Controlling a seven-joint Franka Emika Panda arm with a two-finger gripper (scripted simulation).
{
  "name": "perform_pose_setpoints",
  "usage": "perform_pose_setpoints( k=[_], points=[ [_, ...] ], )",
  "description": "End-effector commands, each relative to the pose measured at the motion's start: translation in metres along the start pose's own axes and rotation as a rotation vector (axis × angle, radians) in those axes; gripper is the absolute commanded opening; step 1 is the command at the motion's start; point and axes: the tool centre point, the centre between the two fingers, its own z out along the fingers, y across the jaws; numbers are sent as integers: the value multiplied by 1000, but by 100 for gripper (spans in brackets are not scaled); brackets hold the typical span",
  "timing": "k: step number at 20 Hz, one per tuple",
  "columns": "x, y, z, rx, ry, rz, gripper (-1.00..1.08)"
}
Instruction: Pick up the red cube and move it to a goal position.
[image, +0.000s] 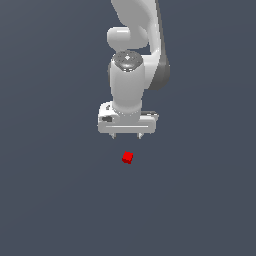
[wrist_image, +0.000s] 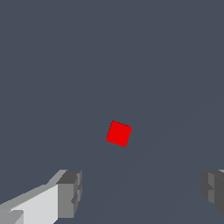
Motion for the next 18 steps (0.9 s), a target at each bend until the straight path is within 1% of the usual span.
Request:
perform_pose_setpoints(
  k=[1,5,9,13,18],
  points=[
    [0,0,0,0,0,0,100],
    [0,0,6,0,-1,12,100],
    [0,-1,24,1,-6,46,100],
    [0,-2,52,2,-13,100,100],
    [0,-3,100,3,-24,190,100]
  ],
)
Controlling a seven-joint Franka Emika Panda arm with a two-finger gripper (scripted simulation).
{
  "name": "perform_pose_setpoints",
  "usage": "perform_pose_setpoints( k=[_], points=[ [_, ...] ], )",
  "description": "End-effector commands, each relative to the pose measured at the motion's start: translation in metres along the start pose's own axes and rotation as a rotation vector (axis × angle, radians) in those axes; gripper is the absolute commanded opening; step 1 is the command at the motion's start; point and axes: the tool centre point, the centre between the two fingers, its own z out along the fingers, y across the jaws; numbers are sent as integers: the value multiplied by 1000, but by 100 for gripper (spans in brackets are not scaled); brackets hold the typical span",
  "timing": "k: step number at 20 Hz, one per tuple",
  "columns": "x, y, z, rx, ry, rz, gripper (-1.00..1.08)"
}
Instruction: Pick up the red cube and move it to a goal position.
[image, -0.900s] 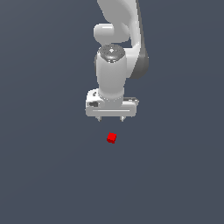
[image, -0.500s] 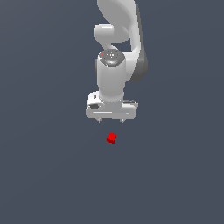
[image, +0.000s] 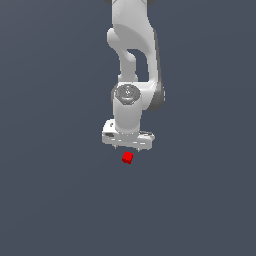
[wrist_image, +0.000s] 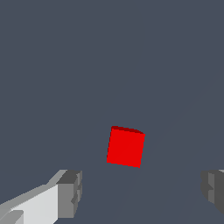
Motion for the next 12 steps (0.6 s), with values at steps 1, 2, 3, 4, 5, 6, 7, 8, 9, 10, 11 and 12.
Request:
perform_pose_setpoints(
  k=[1,2,3,4,5,6,7,8,9,10,11,12],
  points=[
    [0,-1,25,1,-6,46,100],
    [0,-1,33,1,-8,63,100],
    [0,-1,41,2,-10,78,100],
    [1,-2,48,2,-12,92,100],
    [1,-2,55,3,-14,104,100],
    [1,-2,61,3,-15,115,100],
    [1,-2,66,4,-16,125,100],
    [2,-3,71,4,-17,134,100],
    [2,-3,75,5,-18,142,100],
    [2,-3,78,5,-19,149,100],
    [2,-3,81,5,-20,154,100],
    [2,-3,83,6,-21,158,100]
  ],
)
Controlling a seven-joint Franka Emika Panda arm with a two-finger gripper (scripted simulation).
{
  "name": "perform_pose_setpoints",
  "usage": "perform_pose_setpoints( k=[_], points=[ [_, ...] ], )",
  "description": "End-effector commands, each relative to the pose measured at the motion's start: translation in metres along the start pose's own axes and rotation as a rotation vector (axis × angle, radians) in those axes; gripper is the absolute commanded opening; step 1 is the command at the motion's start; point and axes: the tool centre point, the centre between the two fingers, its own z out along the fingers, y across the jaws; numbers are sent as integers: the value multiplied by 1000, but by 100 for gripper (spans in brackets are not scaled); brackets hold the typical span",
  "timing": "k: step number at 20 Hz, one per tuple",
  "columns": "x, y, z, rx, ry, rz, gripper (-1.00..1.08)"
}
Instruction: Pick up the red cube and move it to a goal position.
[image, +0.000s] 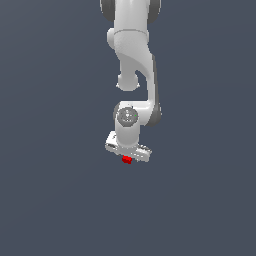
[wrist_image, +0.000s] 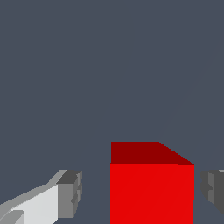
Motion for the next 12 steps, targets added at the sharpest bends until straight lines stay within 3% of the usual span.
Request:
perform_pose_setpoints(
  k=[1,6,7,12],
  points=[
    [1,-1,6,1,0,13,100],
    [2,-1,6,2,0,14,100],
    [2,-1,6,2,0,14,-100],
    [2,-1,6,2,0,14,-100]
  ],
)
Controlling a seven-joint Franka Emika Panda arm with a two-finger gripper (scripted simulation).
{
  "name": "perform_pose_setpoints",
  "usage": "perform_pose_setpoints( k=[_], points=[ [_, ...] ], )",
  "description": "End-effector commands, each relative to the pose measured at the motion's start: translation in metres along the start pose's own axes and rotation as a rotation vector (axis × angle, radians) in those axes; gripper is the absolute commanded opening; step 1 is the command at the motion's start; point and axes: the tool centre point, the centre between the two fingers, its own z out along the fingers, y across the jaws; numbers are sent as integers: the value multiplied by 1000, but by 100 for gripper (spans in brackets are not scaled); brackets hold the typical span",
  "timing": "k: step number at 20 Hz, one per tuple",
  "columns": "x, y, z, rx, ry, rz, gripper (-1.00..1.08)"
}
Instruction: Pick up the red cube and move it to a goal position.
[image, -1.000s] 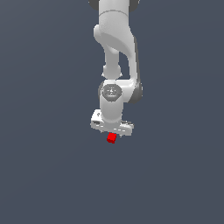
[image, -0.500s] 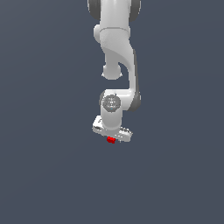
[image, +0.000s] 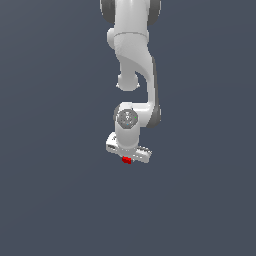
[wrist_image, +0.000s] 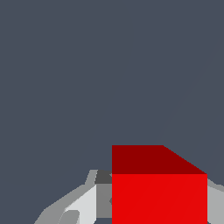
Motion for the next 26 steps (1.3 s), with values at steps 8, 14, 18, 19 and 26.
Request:
perform_pose_setpoints(
  k=[8,14,18,19,26],
  points=[
    [1,0,-3,0,0,0,-100],
    [6,2,-29,0,0,0,-100],
    [13,5,-58,0,0,0,-100],
    [15,5,-67,0,0,1,-100],
    [32,11,-140,0,0,1,-100]
  ],
)
